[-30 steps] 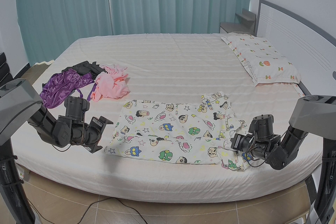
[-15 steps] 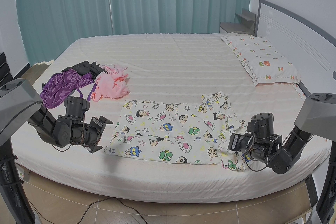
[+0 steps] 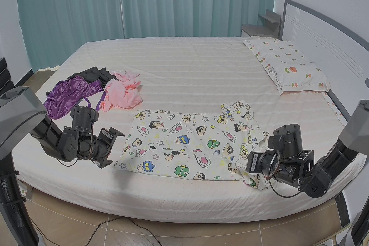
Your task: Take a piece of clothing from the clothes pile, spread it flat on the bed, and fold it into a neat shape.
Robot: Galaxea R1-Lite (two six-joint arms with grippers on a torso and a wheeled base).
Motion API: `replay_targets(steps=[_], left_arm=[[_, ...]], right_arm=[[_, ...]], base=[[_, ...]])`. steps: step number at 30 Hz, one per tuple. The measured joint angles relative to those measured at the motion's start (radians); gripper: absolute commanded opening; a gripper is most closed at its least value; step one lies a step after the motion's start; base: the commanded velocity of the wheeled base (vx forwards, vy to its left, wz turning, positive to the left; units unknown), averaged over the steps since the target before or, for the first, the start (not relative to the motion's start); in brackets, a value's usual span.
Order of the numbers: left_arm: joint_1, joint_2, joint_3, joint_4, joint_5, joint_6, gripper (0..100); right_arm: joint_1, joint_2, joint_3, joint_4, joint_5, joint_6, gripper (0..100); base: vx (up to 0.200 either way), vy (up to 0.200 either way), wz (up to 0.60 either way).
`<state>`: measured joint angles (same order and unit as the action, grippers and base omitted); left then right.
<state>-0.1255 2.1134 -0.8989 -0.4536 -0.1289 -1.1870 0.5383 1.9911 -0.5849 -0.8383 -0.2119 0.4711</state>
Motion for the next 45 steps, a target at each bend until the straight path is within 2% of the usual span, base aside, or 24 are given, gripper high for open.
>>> replay_targets(steps=[11,19,27,39,45], left_arm=[[0.0,0.0,0.001,0.0,0.0,0.0,100],[0.0,0.0,0.002,0.0,0.0,0.001,100],[0.0,0.0,0.002,0.0,0.0,0.002,100],[-0.001,0.001,0.003,0.0,0.0,0.001,100],[-0.001,0.003,0.004,0.0,0.0,0.002,100]], right_arm=[[0.006,-0.039,-0.14,0.149,-0.001,0.0,0],[-0.068,-0.011,-0.323,0.299,0.005,-0.033,0],[-0.137,0.049,-0.429,0.324,0.017,-0.094,0],[-0.18,0.137,-0.587,0.401,0.03,-0.098,0],[-0.188,0.153,-0.578,0.408,0.032,-0.097,0]], base=[[0.0,0.0,0.0],[0.0,0.0,0.0],[0.0,0.0,0.0],[0.0,0.0,0.0],[0.0,0.0,0.0]])
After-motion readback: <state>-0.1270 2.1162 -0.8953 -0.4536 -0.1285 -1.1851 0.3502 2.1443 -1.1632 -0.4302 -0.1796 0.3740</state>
